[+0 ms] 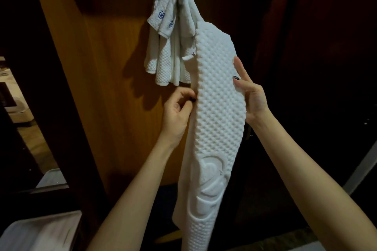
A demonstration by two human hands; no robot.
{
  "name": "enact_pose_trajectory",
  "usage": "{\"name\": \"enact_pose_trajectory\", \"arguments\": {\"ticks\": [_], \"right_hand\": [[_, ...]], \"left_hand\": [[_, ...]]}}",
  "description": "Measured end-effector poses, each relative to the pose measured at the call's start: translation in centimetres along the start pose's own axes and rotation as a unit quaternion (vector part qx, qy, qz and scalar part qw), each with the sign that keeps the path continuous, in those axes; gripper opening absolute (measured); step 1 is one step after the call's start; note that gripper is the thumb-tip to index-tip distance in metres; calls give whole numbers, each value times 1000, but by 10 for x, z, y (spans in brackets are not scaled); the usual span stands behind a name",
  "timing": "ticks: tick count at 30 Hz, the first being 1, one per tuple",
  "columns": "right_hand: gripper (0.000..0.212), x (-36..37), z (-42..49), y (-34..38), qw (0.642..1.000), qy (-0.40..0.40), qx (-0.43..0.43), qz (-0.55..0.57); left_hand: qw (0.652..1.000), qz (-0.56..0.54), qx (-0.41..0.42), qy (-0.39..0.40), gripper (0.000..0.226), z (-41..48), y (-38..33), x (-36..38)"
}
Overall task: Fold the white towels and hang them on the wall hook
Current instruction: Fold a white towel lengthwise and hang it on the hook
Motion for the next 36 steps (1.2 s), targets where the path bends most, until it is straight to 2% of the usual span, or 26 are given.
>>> {"name": "enact_pose_trajectory", "arguments": {"ticks": [2,4,6,9,11,13,15,18,20,22,26,29,31,36], "right_hand": [[49,0,0,-2,1000,-20,-8,-9],[48,0,1,-4,998,-45,-25,-29],[48,2,2,-7,994,-68,-45,-66],[48,10,5,-9,976,-102,-79,-177],[48,12,7,-5,957,-106,-108,-246],[51,11,5,3,945,-77,-115,-296],[61,4,-3,5,938,-43,-101,-329],[84,-12,-26,-15,927,-36,-74,-367],[92,-20,-39,-34,927,-42,-62,-368],[89,-23,-45,-44,932,-47,-72,-352],[71,-7,-39,-42,933,-34,-108,-341],[50,-1,-32,-42,943,-61,-119,-304],[43,-1,-27,-42,942,-81,-129,-298],[46,-7,-21,-40,962,-75,-100,-244]], "left_hand": [[999,25,-27,-32,20,-2,-2,-2],[998,14,-61,-13,13,-4,-3,-2],[995,62,-75,10,18,-6,-3,0],[983,171,-37,-46,18,-6,-5,0],[984,158,-25,-74,17,-3,-7,-1],[989,127,-21,-74,19,1,-10,-1],[991,114,1,-76,24,5,-13,0],[989,112,33,-92,29,13,-17,2],[989,114,40,-89,27,21,-16,4],[986,140,36,-81,23,27,-15,7],[984,148,17,-95,37,35,-14,8],[985,133,-16,-108,36,38,-10,1],[987,122,-41,-97,31,32,0,-7],[985,143,-64,-78,23,-26,44,-35]]}}
Point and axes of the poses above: each hand's wrist, its own z-axis towards the middle knuckle, its own x-axis out of the palm, y = z × x, the point moved 3 cm from there along z, towards the middle knuckle, and after that the axes turned 6 degrees about -y, right-handed, at the moved point
